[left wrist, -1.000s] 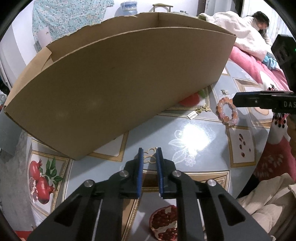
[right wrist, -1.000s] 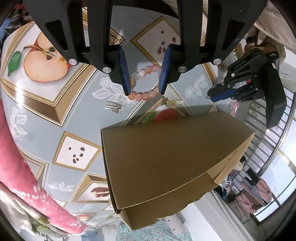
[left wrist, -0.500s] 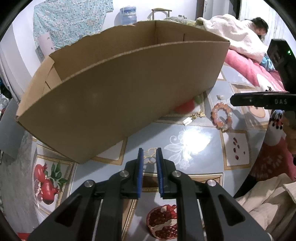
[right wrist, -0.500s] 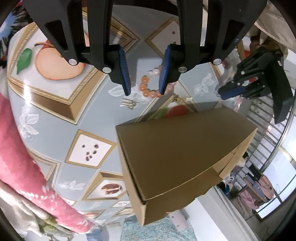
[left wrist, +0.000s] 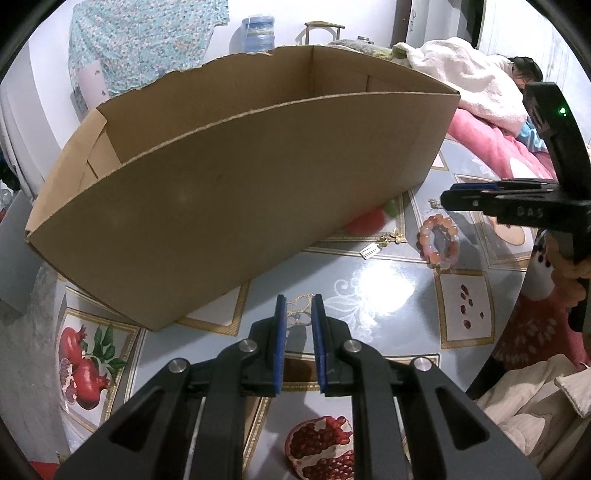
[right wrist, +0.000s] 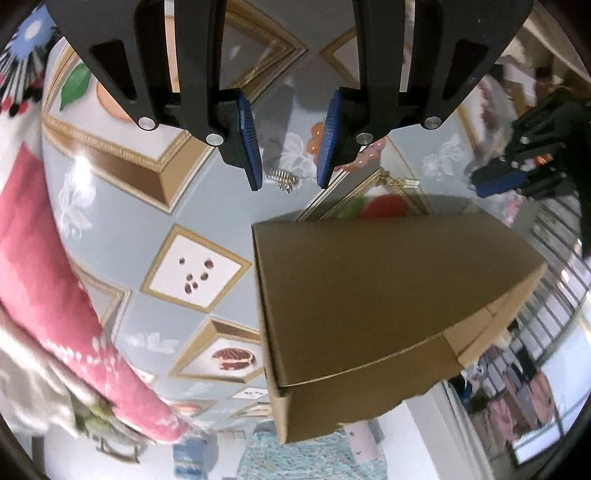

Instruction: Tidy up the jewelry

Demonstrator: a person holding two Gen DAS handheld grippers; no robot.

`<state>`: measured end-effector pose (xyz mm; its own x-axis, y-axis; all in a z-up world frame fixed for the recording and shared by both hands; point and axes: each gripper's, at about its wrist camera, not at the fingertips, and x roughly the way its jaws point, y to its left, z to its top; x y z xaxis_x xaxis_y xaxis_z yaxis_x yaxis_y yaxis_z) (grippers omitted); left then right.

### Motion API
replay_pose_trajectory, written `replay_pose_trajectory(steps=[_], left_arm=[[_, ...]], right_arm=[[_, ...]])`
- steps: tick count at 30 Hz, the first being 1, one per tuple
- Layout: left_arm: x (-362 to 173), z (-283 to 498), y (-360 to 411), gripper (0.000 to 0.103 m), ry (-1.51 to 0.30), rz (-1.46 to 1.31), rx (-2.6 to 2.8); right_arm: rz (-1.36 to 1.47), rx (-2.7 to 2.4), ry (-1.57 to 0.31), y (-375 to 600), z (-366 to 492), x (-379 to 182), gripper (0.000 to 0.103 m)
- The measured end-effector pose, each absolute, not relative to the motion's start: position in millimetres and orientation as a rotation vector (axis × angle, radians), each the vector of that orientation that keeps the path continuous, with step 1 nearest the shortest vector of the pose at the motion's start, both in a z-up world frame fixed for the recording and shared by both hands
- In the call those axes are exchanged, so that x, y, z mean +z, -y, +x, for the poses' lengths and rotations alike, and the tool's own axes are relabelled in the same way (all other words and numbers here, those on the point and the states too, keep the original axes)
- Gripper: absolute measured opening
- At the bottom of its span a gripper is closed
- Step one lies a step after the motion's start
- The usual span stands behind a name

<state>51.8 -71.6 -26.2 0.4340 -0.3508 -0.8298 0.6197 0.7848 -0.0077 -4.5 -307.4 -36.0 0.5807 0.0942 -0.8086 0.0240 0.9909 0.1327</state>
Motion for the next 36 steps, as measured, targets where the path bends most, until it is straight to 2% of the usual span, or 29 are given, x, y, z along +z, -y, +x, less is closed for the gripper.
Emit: replay_pose_trajectory(steps=[9,13,15,22,29,36], left_arm=[[-28.4,56.1,72.7,0.013,-0.948,0.308,-0.631],[-29.5,57.7,72.5,0.013,-0.95,0.303,-0.636],[-29.5,57.8,71.8,0.013,-0.949,0.301,-0.636],[-28.0,57.3,69.1,0.013,-0.938,0.298,-0.64],[-21.2,52.4,64.2,0.013,-0.917,0.298,-0.641],[-1.5,44.5,56.1,0.013,-0.868,0.281,-0.639]], right_arm=[[0.042,0.038,-0.968,302.9,2.7,-42.8,0.02],[-0.002,0.049,-0.98,298.8,5.7,-44.9,0.014],[-0.017,0.047,-0.986,298.3,7.1,-45.1,0.008],[0.02,0.047,-0.967,303.3,3.9,-41.8,0.0],[0.084,0.051,-0.943,320.5,-6.4,-36.4,0.0],[0.133,0.059,-0.864,323.6,-25.6,-3.9,0.0]])
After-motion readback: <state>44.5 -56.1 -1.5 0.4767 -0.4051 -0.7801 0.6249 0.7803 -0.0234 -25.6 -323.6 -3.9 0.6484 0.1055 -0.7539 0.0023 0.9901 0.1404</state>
